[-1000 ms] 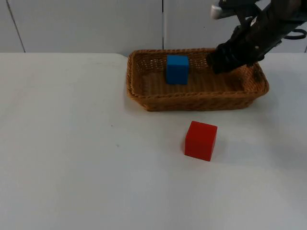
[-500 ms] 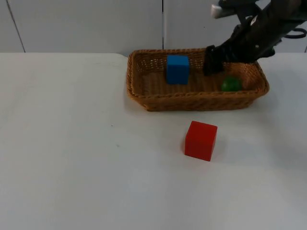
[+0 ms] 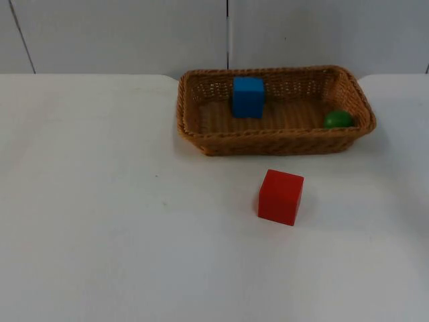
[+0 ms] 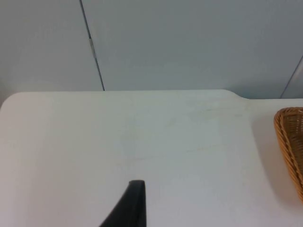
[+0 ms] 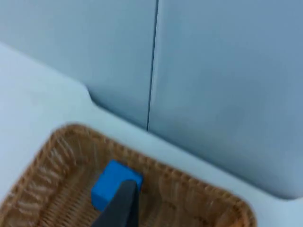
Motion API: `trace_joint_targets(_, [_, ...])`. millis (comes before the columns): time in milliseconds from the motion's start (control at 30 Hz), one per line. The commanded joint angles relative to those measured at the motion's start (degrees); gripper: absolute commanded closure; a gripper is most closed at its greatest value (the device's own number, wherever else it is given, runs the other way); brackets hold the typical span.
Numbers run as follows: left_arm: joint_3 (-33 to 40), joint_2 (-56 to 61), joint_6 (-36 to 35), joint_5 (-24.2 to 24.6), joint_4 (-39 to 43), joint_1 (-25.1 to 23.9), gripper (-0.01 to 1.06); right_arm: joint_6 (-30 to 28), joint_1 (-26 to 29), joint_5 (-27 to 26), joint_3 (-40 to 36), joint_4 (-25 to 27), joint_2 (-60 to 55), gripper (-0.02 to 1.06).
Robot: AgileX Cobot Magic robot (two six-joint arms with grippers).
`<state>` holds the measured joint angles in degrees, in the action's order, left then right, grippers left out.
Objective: Place all geometric objects except the red cube into the basket.
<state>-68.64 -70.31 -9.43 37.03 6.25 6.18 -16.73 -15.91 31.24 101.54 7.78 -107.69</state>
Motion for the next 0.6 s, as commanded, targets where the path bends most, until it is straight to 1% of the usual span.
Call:
trace_joint_targets(0, [0.29,0.05,-0.4,-0.97,0.94,-0.16,0.0,0.33,-0.04,1.77,0.21,-0.15,3.96,0.0])
trace_joint_targets(100, [0.29,0.05,-0.4,-2.66,0.94,-0.16,0.0,0.33,-0.04,0.87,0.21,-0.15,6.77,0.0])
trace_joint_targets(167, [0.29,0.05,-0.4,-6.22,0.94,-0.16,0.0,0.62,-0.04,-2.06,0.21,-0.15,10.14,0.0])
trace_joint_targets(200, [0.29,0.05,-0.4,-8.32,0.59,-0.16,0.0,1.29,-0.04,-2.19,0.21,-0.15,11.21,0.0])
trace_joint_targets(233, [0.29,0.05,-0.4,-8.32,0.59,-0.16,0.0,1.29,-0.04,-2.19,0.21,-0.15,11.21,0.0])
trace_joint_targets(267, [0.29,0.05,-0.4,-8.76,0.59,-0.16,0.0,2.5,0.09,-1.94,0.21,-0.27,12.42,0.0])
trace_joint_targets(333, [0.29,0.05,-0.4,-8.76,0.46,-0.16,0.0,5.6,1.49,0.46,0.21,-0.71,14.26,0.0])
trace_joint_targets(367, [0.29,0.05,-0.4,-8.76,0.46,-0.16,0.0,5.6,1.49,0.46,0.21,-0.71,14.26,0.0])
trace_joint_targets(400, [0.29,0.05,-0.4,-8.52,0.46,-0.16,0.0,6.87,2.58,2.01,0.21,-1.08,14.93,0.0])
trace_joint_targets(500, [0.29,1.29,-0.4,-7.84,0.42,-0.16,0.0,7.13,8.89,7.95,-0.87,-1.18,16.85,0.0])
trace_joint_targets(533, [0.29,1.29,-0.4,-7.84,0.42,-0.16,0.0,7.13,8.89,7.95,-0.87,-1.18,16.85,0.0])
trace_joint_targets(567, [0.29,1.92,-0.4,-7.99,0.54,-0.16,0.0,7.02,11.05,9.26,-1.93,-1.18,17.81,0.0])
